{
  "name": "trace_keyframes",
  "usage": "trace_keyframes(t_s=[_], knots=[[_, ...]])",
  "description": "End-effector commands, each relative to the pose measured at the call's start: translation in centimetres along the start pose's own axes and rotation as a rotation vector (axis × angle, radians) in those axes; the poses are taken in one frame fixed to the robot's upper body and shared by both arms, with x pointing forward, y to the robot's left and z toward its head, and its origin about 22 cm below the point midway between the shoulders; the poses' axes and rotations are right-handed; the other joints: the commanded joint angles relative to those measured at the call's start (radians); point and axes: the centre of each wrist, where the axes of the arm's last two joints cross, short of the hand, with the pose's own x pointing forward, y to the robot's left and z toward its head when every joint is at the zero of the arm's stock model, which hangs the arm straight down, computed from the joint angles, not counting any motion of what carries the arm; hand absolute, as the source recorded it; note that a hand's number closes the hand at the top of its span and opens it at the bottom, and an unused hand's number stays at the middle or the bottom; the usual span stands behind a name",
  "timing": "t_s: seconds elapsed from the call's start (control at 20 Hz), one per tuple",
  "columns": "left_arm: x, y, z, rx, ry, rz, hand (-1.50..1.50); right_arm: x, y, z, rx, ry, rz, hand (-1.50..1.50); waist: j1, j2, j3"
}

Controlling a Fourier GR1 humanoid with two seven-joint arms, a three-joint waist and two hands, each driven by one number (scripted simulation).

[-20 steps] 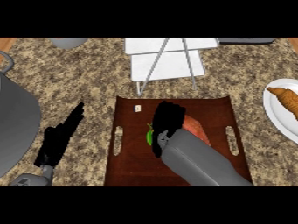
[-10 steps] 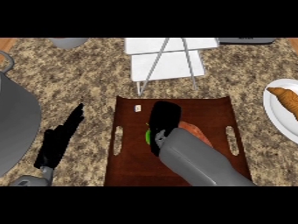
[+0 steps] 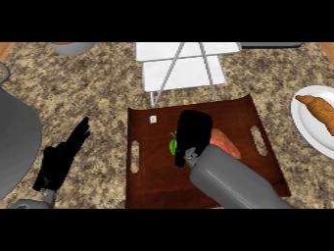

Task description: Pick the lemon from the tray and place it in the tiered shelf

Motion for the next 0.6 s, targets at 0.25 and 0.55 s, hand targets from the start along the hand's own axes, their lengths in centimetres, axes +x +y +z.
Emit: trace_keyframes(t_s=[0.25,0.55], knots=[[-1.4,-1.8,0.6,0.027,0.04,0.012,0.0,-10.9,-7.3,3.1,-0.108,-0.081,-0.183,1.5,-0.048,-0.006,-0.001],[1.1,0.7,0.6,0.011,0.003,0.003,0.0,-13.4,-14.7,5.4,-0.35,-0.037,-0.257,1.5,-0.013,0.001,-0.001]])
